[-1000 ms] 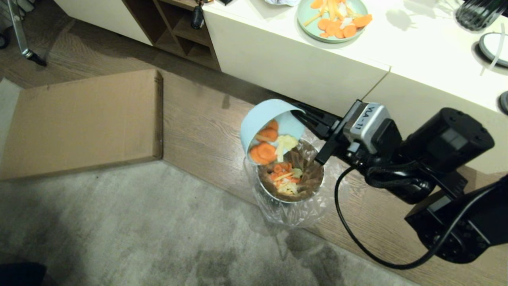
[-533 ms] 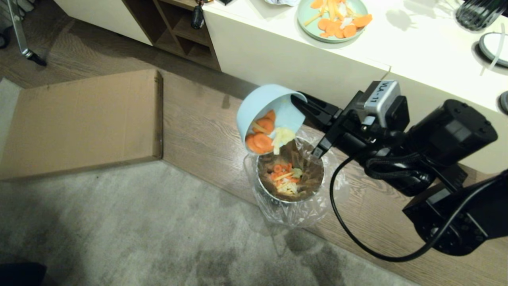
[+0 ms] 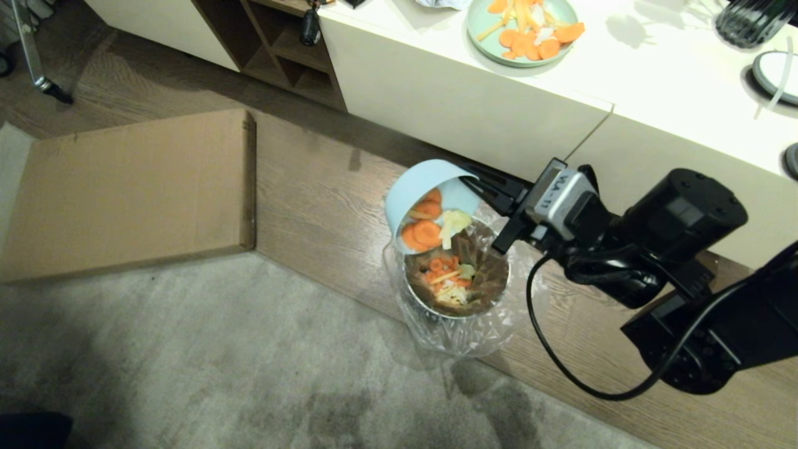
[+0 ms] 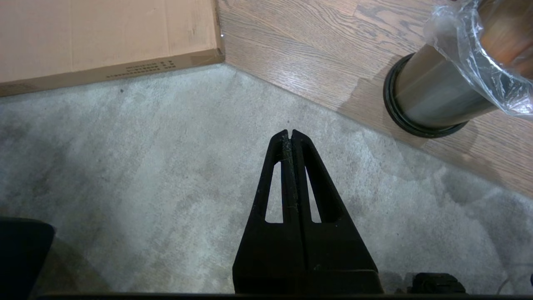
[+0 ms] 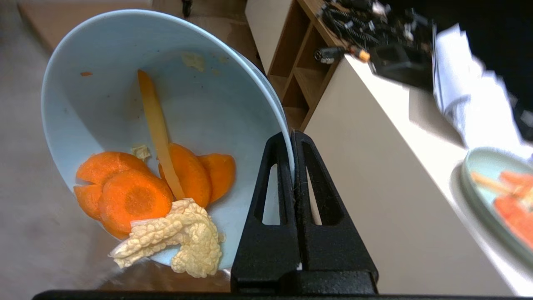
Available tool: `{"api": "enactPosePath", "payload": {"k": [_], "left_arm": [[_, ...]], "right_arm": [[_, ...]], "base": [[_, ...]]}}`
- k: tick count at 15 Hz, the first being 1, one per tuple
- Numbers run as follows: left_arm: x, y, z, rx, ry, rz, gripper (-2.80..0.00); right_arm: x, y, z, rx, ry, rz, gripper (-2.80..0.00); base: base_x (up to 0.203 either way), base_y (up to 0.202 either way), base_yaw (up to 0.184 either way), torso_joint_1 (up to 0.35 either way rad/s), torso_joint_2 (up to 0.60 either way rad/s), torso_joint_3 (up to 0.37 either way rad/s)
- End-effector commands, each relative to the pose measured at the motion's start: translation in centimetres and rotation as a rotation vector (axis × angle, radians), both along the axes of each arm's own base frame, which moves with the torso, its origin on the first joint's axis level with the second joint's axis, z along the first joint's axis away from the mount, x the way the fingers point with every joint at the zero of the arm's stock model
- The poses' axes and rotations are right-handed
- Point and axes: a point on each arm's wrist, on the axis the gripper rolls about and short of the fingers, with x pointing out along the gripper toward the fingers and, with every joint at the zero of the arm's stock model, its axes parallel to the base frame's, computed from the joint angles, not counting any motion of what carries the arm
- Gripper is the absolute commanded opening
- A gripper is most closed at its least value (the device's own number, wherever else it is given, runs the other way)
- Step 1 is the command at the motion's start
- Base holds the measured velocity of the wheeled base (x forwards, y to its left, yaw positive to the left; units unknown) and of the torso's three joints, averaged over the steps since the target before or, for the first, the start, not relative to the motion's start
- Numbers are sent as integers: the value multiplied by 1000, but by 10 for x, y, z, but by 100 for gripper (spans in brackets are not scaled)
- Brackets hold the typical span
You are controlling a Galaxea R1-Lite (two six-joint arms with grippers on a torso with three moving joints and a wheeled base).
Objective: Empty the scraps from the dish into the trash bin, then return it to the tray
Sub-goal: Pour the leftover food from the bowl into the trash can
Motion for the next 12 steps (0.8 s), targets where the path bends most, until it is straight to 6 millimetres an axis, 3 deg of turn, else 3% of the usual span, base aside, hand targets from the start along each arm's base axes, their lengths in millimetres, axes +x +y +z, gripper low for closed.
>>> {"api": "enactPosePath", "payload": {"k": [1,6,12], "left_arm": [[0,0,0,0,-1,0,-280],[0,0,0,-1,0,0,-280],[0,0,0,-1,0,0,-280]], "right_arm": [[4,0,-7,-104,-171,-29,-280],[4,-1,-13,-234,-328,-75,-280],[21,-8,-27,-325,-407,-164,-280]], "base": [[0,0,0,0,0,0],[0,0,0,0,0,0],[0,0,0,0,0,0]]}}
